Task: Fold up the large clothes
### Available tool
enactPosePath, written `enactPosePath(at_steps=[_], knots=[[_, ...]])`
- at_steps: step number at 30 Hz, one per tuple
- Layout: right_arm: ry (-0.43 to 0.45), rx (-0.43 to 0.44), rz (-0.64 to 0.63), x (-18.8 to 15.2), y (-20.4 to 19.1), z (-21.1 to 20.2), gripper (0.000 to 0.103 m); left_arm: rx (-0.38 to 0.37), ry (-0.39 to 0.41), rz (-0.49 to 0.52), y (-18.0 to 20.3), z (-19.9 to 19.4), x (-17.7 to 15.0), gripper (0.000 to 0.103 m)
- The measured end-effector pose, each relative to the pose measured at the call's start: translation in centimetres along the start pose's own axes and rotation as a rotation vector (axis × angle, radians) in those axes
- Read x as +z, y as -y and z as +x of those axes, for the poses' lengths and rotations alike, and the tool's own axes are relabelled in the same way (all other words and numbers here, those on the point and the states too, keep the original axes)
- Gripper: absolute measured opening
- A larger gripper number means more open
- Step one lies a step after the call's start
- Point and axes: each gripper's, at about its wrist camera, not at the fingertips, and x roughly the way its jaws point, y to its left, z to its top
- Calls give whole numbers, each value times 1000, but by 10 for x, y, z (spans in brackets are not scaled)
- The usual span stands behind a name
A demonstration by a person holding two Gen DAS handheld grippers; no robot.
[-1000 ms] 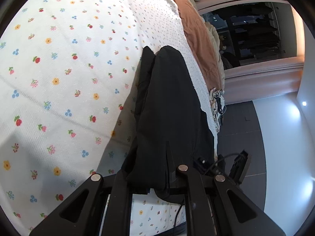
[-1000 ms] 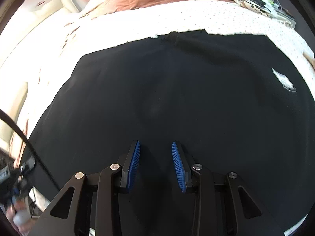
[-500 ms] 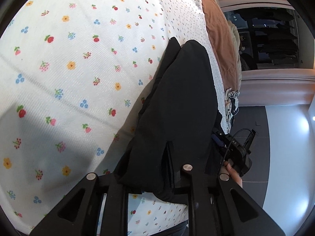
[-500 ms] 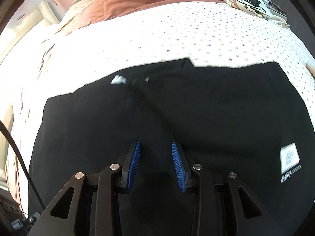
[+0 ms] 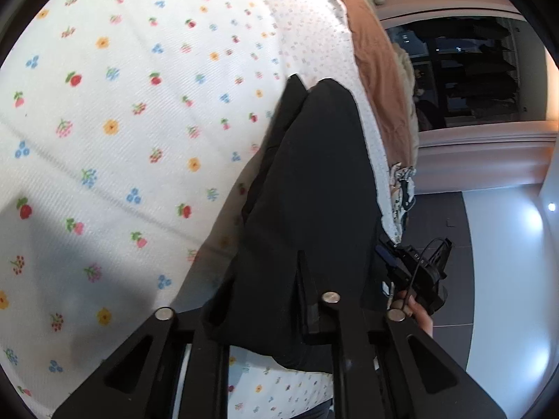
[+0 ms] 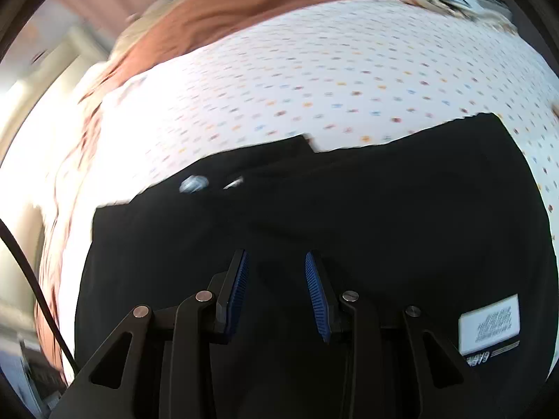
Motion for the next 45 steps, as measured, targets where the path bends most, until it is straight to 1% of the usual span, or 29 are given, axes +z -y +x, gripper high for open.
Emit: enactPosePath(at_steps=[1, 2, 5, 6, 11, 17, 24, 27, 29, 31, 36, 39, 45], knots=[[0, 12, -11, -3, -3, -4, 31, -20, 6, 3, 3, -3, 0, 12], [-1, 26, -16, -3, -15, -8, 31, -31, 8, 7, 4, -5, 1, 12], [-8, 60, -39, -25, -22, -20, 31, -56, 20, 49, 20, -12, 1, 11], [-9, 70, -43, -35, -22, -30, 31, -63, 23, 66, 27, -14, 1, 11], [-27, 132, -42, -65, -17, -50, 31, -101, 30, 141, 58, -25, 3, 11], [-25, 194, -61, -99, -11, -74, 31, -119, 31, 225, 98, -29, 4, 11], [-9, 258, -22, -144, 4, -92, 31, -141, 30, 331, 151, -30, -6, 11], [-12, 287, 5, -160, 13, -91, 31, -148, 18, 380, 172, -29, -14, 11], [-21, 326, 50, -172, 23, -84, 30, -159, -9, 399, 187, -22, -21, 11], [-41, 363, 80, -178, 31, -79, 30, -152, -24, 443, 203, -15, -33, 11], [-35, 390, 92, -178, 52, -86, 30, -167, -59, 526, 239, 1, -57, 11], [10, 393, 99, -174, 68, -99, 30, -155, -78, 570, 261, 15, -69, 11], [98, 394, 147, -171, 115, -131, 30, -153, -130, 609, 281, 41, -90, 11]])
